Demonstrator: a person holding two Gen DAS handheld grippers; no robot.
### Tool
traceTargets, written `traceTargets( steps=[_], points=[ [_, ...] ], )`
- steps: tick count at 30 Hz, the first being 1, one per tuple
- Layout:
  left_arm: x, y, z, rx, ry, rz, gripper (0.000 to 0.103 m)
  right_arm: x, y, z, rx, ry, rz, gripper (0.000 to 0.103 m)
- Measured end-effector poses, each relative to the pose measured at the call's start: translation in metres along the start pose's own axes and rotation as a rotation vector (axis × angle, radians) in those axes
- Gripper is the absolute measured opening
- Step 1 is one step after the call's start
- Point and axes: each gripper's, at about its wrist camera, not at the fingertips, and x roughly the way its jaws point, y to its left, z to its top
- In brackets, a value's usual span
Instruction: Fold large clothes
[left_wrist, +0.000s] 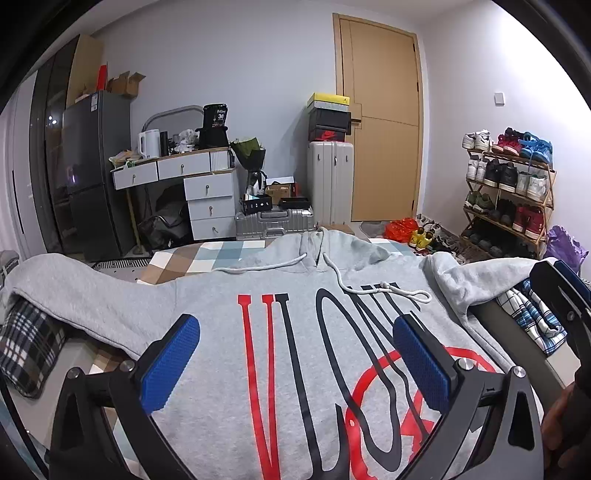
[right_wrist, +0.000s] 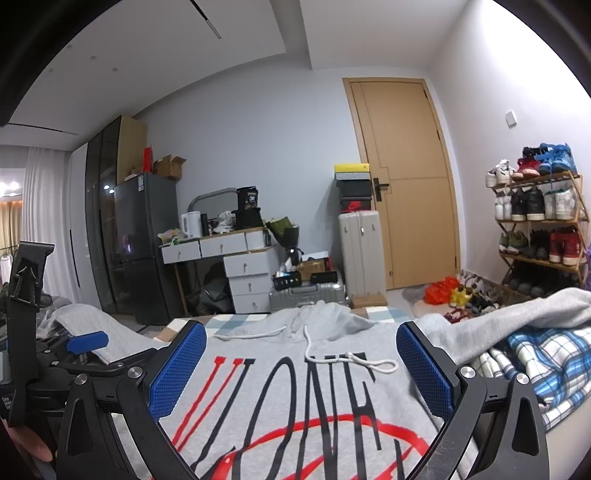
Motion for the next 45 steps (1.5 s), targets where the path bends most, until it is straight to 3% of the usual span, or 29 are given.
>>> traceTargets(
  steps=[45],
  points=[
    [-0.002, -0.004, -0.006, 0.005, 0.023, -0.043, 0.102, 0.008, -0.012, -0.007, 0.048, 0.042, -0.006, 0.103]
  ],
)
